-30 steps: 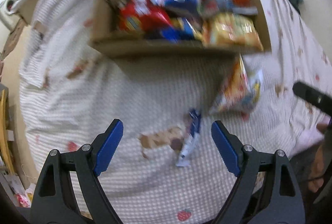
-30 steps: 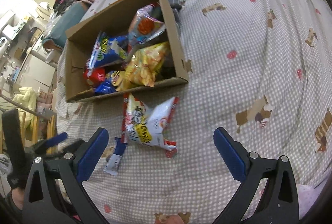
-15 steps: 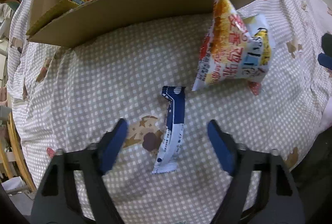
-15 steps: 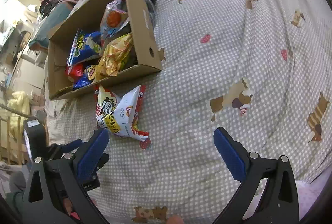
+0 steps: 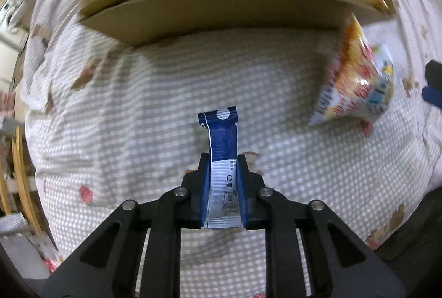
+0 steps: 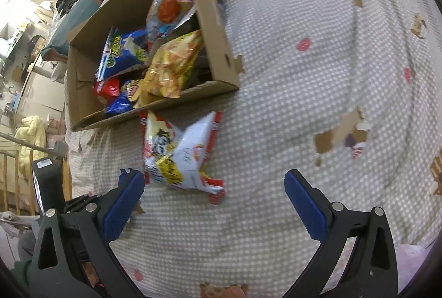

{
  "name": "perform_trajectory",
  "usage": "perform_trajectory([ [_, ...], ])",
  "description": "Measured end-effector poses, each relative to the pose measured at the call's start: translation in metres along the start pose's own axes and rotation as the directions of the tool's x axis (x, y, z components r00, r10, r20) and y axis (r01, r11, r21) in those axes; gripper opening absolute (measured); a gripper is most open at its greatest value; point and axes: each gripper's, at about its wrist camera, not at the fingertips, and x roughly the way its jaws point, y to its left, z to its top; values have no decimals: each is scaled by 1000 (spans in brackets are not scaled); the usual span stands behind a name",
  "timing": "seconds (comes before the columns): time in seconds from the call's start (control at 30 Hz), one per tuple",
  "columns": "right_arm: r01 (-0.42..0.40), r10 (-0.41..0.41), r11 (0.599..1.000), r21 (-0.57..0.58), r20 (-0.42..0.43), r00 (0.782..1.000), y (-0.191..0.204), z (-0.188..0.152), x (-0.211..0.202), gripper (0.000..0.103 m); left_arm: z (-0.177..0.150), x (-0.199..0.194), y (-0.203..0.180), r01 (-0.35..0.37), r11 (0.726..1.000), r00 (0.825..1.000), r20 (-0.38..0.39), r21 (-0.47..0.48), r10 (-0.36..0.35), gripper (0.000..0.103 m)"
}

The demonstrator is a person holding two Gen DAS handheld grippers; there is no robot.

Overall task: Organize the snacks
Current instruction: 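Grasp the blue-white stick packet with left tool while right tool grasps the white Olympic chip bag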

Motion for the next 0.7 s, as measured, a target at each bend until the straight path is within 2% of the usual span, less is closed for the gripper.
perform_trajectory([
  [0.17,14,-13,1000,28,-22,1000,13,11,23,103,1,-21,22,35,997,998,53,-69,-32,15],
  [0.33,79,-80,997,-18,-80,994,24,16,55,103,-12,-33,42,32,995,995,96,-92,-23,15],
  [0.43,89,-93,995,-43,-105,990,29,13,66,103,-21,-40,57,38,992,993,113,-121,-24,15],
  [0.57,76,-85,993,-90,-103,991,41,13,74,102,-29,-50,53,23,994,992,130,-111,-8,15],
  [0.63,61,-72,993,-100,-112,991,45,13,79,93,-32,-53,52,24,993,991,134,-118,-8,15],
  [0.7,50,-63,993,-104,-126,990,46,10,83,73,-31,-54,56,29,992,991,135,-124,-13,15],
])
